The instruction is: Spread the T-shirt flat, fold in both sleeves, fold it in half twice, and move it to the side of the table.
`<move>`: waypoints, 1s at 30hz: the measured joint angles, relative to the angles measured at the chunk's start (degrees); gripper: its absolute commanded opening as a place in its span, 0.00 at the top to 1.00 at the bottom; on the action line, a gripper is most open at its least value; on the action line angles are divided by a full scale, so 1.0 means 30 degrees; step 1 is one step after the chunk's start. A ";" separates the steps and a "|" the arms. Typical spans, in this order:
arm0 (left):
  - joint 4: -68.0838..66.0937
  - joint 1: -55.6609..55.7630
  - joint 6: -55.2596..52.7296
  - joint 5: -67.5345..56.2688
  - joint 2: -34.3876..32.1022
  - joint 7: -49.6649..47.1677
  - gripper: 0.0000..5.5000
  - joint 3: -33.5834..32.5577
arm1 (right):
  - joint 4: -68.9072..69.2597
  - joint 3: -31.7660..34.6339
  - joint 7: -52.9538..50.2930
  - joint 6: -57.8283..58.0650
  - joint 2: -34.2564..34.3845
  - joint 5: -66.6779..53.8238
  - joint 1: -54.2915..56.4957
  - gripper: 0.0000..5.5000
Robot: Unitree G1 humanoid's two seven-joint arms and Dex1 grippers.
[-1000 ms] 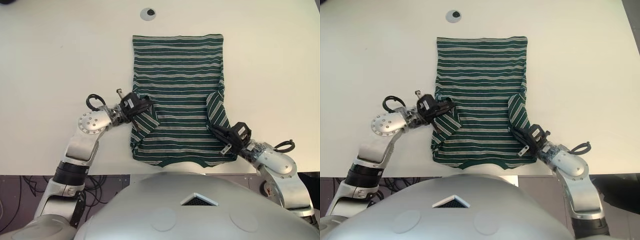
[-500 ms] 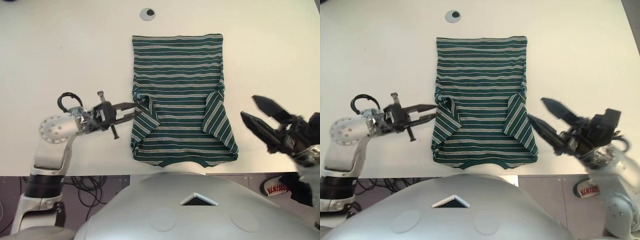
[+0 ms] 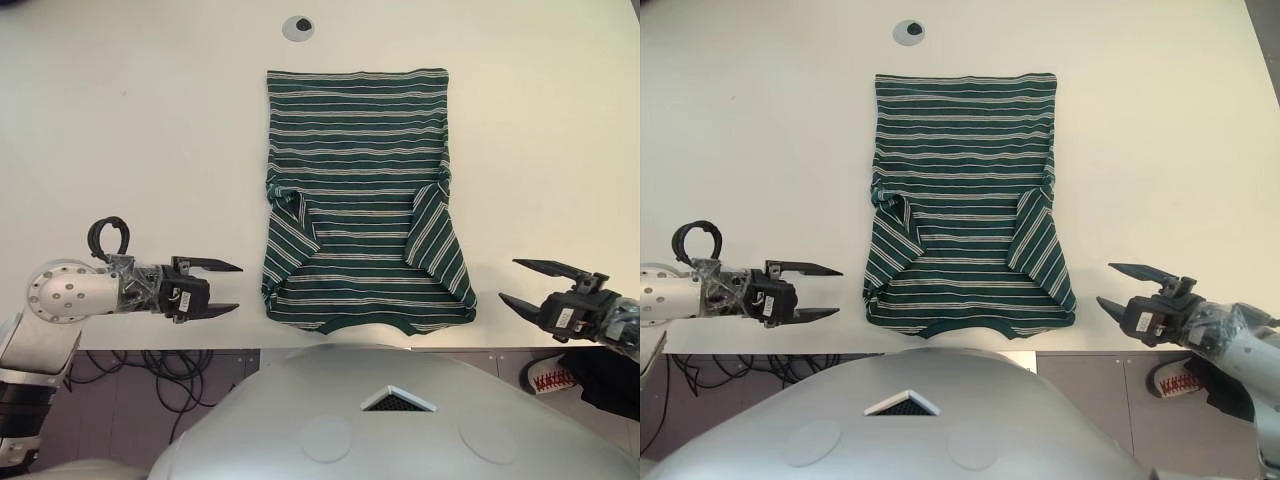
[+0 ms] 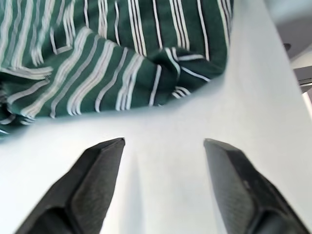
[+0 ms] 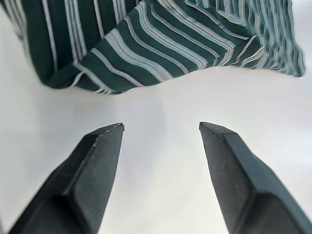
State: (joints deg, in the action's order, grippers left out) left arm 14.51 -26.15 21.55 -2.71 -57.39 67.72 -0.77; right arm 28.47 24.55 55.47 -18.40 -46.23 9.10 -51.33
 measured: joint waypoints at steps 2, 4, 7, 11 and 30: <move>-0.0357 0.0306 0.0451 0.0741 0.0260 -0.0468 0.38 0.0572 | -0.0417 -0.0670 -0.0034 -0.0501 0.0024 0.0292 0.0054 0.38; -0.0580 0.0756 0.0951 0.0923 0.0592 -0.0899 0.38 0.1149 | -0.0658 -0.1229 -0.0219 -0.1116 0.0055 0.0885 0.0167 0.38; -0.0813 0.1707 0.1303 0.1247 0.0901 -0.1256 0.38 0.1961 | -0.0751 -0.2255 -0.0756 -0.1919 0.0108 0.1758 0.0610 0.38; -0.1180 0.2884 0.2115 0.1829 0.1323 -0.1758 0.38 0.3259 | -0.1124 -0.3425 -0.2043 -0.3363 0.0098 0.3346 0.1784 0.38; -0.2696 0.6176 0.7123 0.4447 0.0827 -0.2498 0.85 0.7560 | -0.2210 -0.6592 -0.4356 -0.4512 -0.0711 0.5195 0.2938 1.00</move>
State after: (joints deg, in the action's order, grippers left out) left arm 6.42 -7.62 42.92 10.63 -54.91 60.22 21.91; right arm 21.84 4.78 42.41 -31.94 -48.36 24.68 -42.52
